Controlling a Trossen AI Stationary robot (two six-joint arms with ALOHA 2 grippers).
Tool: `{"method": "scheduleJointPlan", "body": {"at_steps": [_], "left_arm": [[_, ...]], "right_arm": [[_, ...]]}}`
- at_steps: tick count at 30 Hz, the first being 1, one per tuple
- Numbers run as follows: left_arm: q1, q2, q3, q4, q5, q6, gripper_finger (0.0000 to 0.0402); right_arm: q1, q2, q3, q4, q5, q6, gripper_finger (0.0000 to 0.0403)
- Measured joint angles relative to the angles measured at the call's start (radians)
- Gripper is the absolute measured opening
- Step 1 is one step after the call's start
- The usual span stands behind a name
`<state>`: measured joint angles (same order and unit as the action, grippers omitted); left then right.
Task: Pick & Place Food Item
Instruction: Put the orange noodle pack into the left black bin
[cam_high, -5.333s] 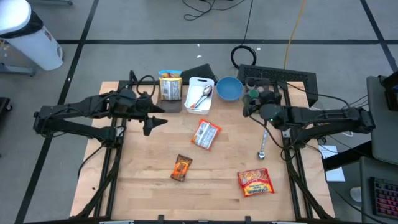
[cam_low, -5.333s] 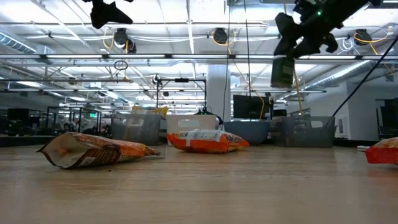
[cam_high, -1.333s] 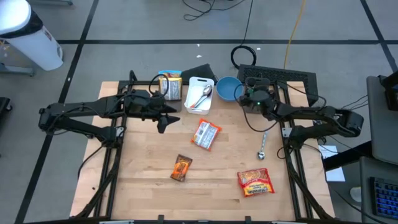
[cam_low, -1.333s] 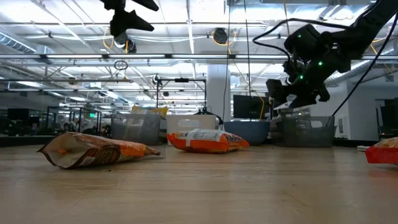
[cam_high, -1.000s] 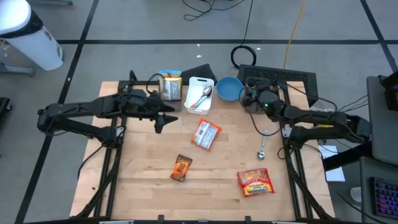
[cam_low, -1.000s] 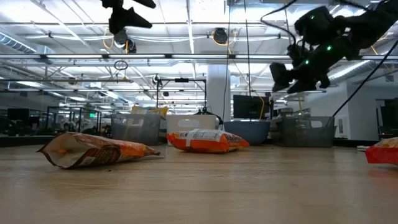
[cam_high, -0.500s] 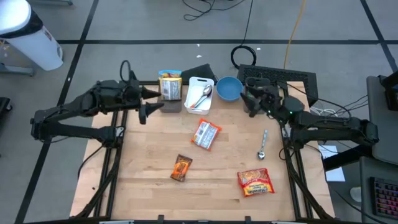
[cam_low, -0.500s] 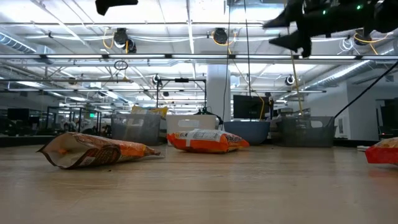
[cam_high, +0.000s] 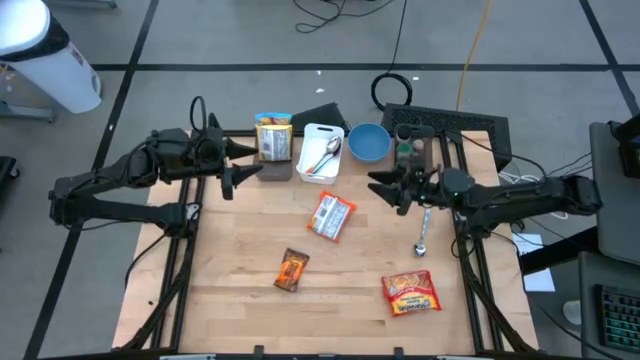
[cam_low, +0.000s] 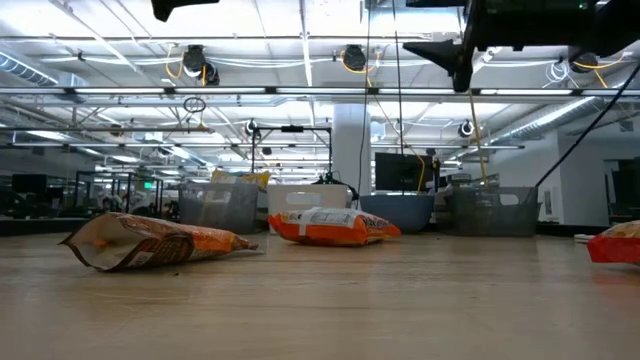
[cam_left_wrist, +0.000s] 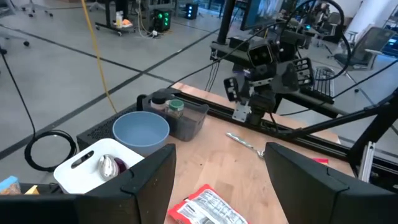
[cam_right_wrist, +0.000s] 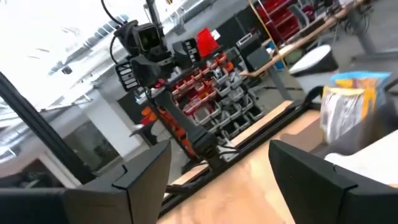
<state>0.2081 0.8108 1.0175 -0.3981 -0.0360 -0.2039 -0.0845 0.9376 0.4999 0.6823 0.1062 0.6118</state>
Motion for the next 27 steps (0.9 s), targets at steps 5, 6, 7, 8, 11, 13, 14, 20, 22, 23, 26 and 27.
{"method": "scheduleJointPlan", "body": {"at_steps": [5,6,7,8,11,13,14,20,22,23,26,27], "left_arm": [[0.000,0.000,0.000,0.000,0.000,0.000,0.0255],[0.000,0.000,0.000,0.000,0.000,0.000,0.0255],[0.000,0.000,0.000,0.000,0.000,0.000,0.0255],[0.000,0.000,0.000,0.000,0.000,0.000,0.0255],[0.000,0.000,0.000,0.000,0.000,-0.001,0.0255],[0.000,0.000,0.000,0.000,0.000,-0.001,0.0255],[0.000,0.000,0.000,0.000,0.000,-0.001,0.0255],[0.000,0.000,0.000,-0.001,0.000,-0.001,0.0255],[0.000,0.000,0.000,-0.001,0.000,-0.002,0.0255],[0.000,0.000,0.000,-0.001,0.000,-0.002,0.0255],[0.000,0.000,0.000,-0.001,0.000,-0.002,0.0255],[0.000,0.000,0.000,-0.001,0.000,-0.002,0.0255]], "right_arm": [[0.028,0.074,0.000,0.118,0.001,0.045,0.0263],[0.033,0.085,0.000,0.140,0.000,0.050,0.0263],[0.038,0.096,0.000,0.159,0.000,0.055,0.0263],[0.043,0.105,0.000,0.176,0.001,0.058,0.0263],[0.062,0.125,0.000,0.217,0.002,0.058,0.0263],[0.078,0.133,0.000,0.243,0.002,0.058,0.0263],[0.085,0.134,0.000,0.248,0.002,0.057,0.0263],[0.108,0.135,0.000,0.249,0.002,0.052,0.0263],[0.107,0.135,0.000,0.249,0.000,0.046,0.0263],[0.107,0.135,0.000,0.249,-0.001,0.032,0.0263],[0.105,0.135,0.000,0.257,0.000,-0.028,0.0263],[0.102,0.135,0.000,0.264,0.007,-0.052,0.0263]]}}
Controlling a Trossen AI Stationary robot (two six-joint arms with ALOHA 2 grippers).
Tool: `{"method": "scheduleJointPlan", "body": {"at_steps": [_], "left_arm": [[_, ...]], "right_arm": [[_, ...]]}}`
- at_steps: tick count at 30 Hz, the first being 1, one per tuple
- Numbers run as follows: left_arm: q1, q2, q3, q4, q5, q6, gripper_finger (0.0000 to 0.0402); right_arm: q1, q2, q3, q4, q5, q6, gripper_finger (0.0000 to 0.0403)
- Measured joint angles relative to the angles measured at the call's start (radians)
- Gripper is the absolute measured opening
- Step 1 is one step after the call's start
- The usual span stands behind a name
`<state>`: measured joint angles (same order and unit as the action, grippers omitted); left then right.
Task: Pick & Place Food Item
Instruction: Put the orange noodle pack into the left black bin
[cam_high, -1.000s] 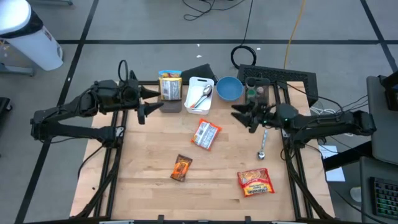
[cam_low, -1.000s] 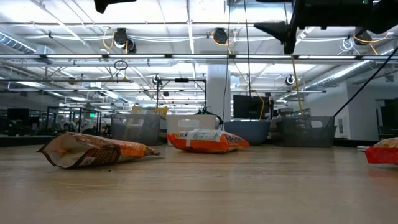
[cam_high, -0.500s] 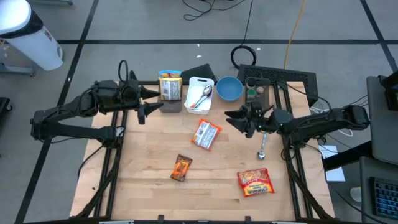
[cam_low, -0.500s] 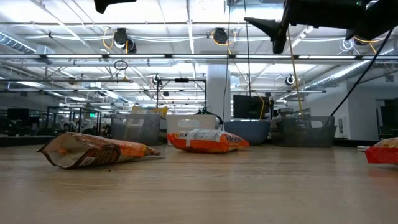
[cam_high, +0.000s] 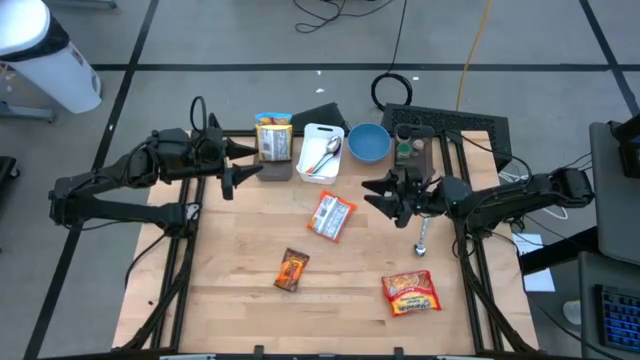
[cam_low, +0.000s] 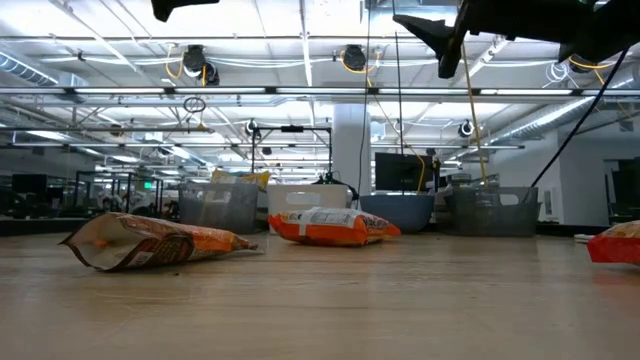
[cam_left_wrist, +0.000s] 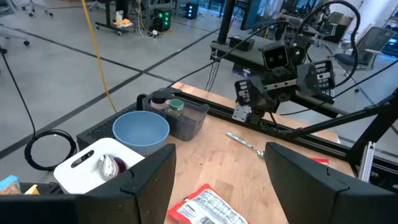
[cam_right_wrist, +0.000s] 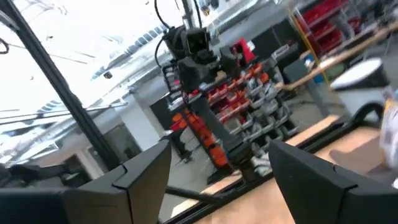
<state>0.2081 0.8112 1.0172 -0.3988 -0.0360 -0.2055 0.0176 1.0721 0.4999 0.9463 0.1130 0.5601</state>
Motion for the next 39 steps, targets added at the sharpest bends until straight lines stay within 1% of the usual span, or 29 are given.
{"method": "scheduleJointPlan", "body": {"at_steps": [3,6,7,8,11,12,13,15,18,21,23,26,30,34,39], "left_arm": [[0.000,0.000,0.000,0.000,0.000,0.000,0.0255],[0.000,0.000,0.000,0.000,0.000,0.000,0.0255],[0.000,0.000,0.000,0.000,0.000,0.000,0.0255],[0.000,0.000,0.000,0.000,0.000,0.000,0.0255],[0.000,0.000,0.000,0.000,0.000,0.000,0.0255],[0.000,0.000,0.000,0.000,0.000,0.000,0.0255],[0.000,0.000,0.000,0.000,0.000,0.000,0.0255],[0.000,0.000,0.000,0.000,0.000,0.000,0.0255],[0.000,0.000,0.000,0.000,0.000,0.000,0.0255],[0.000,0.000,0.000,0.000,0.000,0.000,0.0255],[0.000,0.000,0.000,0.000,0.000,0.000,0.0255],[0.000,0.000,0.000,0.000,0.000,0.000,0.0255],[0.000,0.000,0.000,0.000,0.000,0.000,0.0255],[0.000,0.000,-0.001,0.004,0.000,0.000,0.0255],[0.000,0.000,-0.001,0.092,0.000,-0.037,0.0255]], "right_arm": [[-0.016,0.000,0.000,0.033,0.076,-0.023,0.0263],[-0.041,0.000,0.000,0.060,0.145,0.024,0.0263],[-0.051,0.000,0.000,0.067,0.136,0.041,0.0263],[-0.059,0.000,0.000,0.074,0.097,0.039,0.0263],[-0.062,-0.003,0.009,0.050,-0.060,-0.028,0.0263],[-0.056,-0.006,0.017,0.022,-0.088,-0.039,0.0263],[-0.048,-0.007,0.031,-0.018,-0.094,-0.050,0.0263],[-0.035,-0.008,0.071,-0.131,-0.096,-0.094,0.0263],[-0.029,-0.004,0.151,-0.365,-0.126,-0.179,0.0263],[-0.040,0.017,0.232,-0.584,-0.183,-0.221,0.0263],[-0.048,0.035,0.263,-0.673,-0.235,-0.223,0.0263],[-0.049,0.074,0.289,-0.682,-0.273,-0.215,0.0263],[-0.048,0.142,0.308,-0.668,-0.273,-0.164,0.0263],[-0.048,0.189,0.312,-0.662,-0.274,-0.075,0.0263],[-0.048,0.213,0.312,-0.659,-0.273,-0.015,0.0263]]}}
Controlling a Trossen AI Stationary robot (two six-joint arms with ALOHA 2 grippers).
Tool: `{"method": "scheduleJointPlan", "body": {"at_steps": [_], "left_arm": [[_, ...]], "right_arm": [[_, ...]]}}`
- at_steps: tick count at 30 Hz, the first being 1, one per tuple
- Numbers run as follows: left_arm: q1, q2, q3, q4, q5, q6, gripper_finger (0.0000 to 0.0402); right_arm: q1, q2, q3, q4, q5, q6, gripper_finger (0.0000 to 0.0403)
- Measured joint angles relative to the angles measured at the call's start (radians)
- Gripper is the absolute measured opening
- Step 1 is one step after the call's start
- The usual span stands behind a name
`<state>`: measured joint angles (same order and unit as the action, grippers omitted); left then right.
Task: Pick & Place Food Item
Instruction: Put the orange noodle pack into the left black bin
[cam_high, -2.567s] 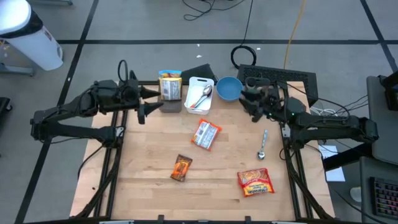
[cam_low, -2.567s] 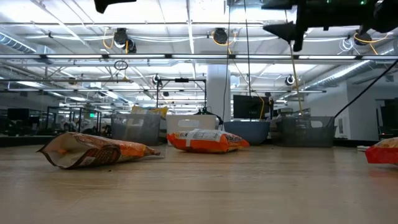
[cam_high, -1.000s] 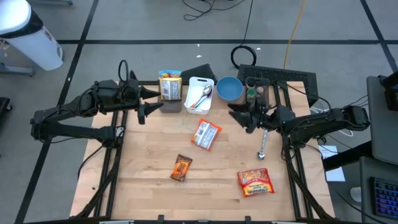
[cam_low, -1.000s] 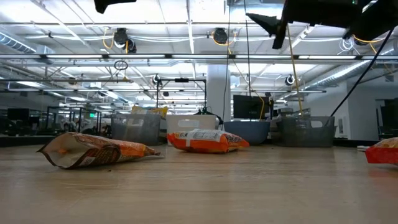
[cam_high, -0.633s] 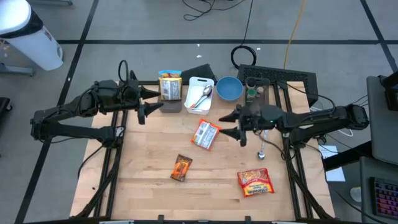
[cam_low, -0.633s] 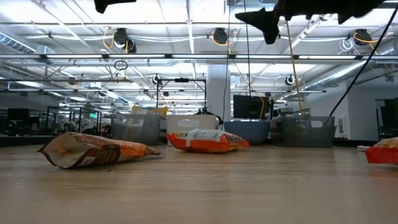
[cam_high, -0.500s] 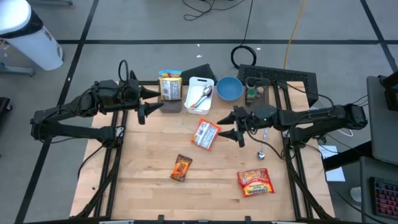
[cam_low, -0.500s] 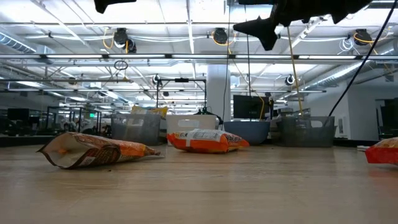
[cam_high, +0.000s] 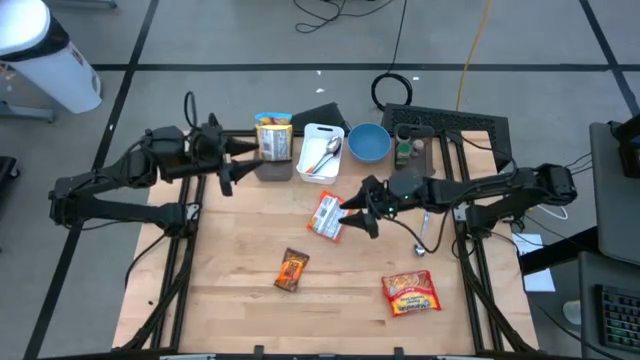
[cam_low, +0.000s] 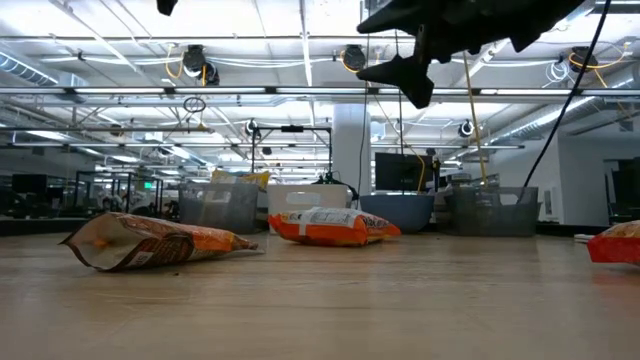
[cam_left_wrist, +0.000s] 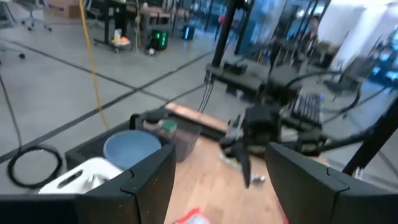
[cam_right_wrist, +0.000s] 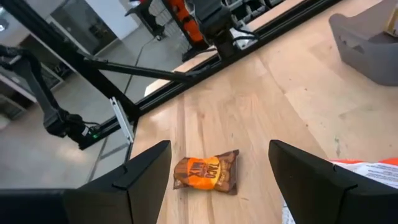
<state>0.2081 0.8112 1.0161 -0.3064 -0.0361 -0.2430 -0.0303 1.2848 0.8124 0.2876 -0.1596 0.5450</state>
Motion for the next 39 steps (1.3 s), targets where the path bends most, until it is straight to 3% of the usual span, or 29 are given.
{"method": "scheduleJointPlan", "body": {"at_steps": [6,13,18,27,39], "left_arm": [[0.000,0.000,0.000,0.120,0.008,-0.130,0.0255],[-0.001,0.000,0.000,0.210,0.022,-0.171,0.0255],[-0.002,0.000,0.000,0.089,0.146,-0.113,0.0255],[-0.016,0.062,0.000,-0.287,0.089,-0.152,0.0255],[-0.036,0.245,0.000,-0.314,0.117,-0.178,0.0255]], "right_arm": [[-0.001,0.002,0.000,0.000,0.066,0.012,0.0263],[-0.003,0.003,0.000,-0.001,0.135,0.016,0.0263],[-0.012,0.003,0.000,-0.001,0.136,0.019,0.0263],[-0.023,0.003,0.000,0.000,0.133,0.018,0.0263],[0.007,0.002,0.000,0.022,0.129,-0.013,0.0263]]}}
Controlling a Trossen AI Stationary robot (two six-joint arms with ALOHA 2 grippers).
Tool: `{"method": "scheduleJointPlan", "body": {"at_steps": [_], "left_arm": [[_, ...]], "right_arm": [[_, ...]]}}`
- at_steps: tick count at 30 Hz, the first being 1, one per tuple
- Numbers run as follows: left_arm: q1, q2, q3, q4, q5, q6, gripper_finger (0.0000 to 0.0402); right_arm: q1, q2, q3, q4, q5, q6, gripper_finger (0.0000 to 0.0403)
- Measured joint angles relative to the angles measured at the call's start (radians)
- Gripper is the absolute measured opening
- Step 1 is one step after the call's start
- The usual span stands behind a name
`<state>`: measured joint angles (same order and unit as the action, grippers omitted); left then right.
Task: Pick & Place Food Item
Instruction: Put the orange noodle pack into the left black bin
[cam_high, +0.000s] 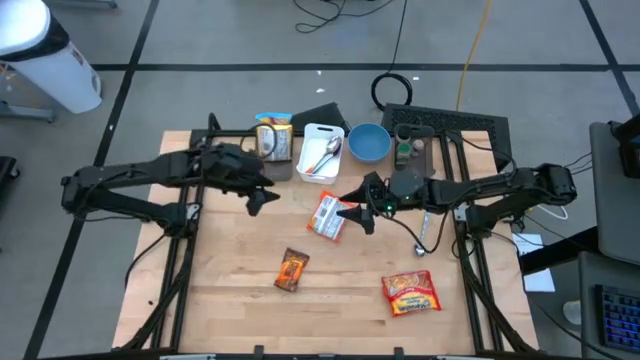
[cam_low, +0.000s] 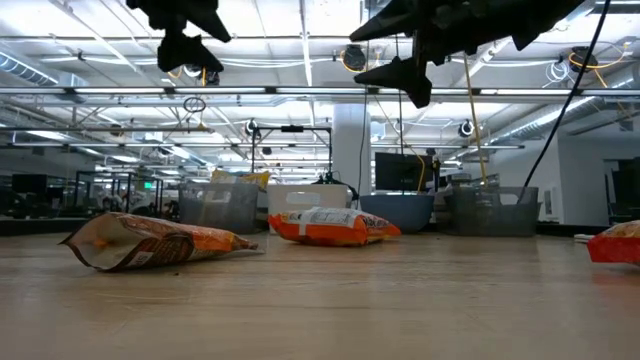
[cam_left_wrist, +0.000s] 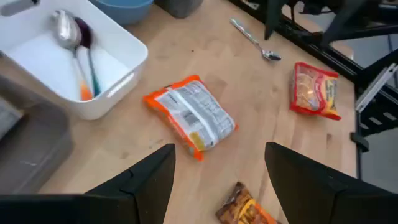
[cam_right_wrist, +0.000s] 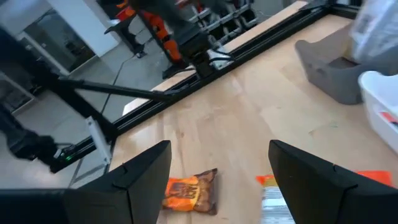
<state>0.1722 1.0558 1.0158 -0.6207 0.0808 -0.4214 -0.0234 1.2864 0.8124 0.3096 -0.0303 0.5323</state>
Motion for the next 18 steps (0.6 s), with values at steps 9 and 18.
{"method": "scheduleJointPlan", "body": {"at_steps": [9,18], "left_arm": [[0.032,0.187,0.001,-0.006,0.239,-0.014,0.0255],[0.000,0.417,0.001,-0.032,0.304,0.018,0.0255]], "right_arm": [[0.042,0.000,0.000,-0.206,0.034,-0.047,0.0263],[0.023,0.000,0.000,-0.232,0.062,-0.077,0.0263]]}}
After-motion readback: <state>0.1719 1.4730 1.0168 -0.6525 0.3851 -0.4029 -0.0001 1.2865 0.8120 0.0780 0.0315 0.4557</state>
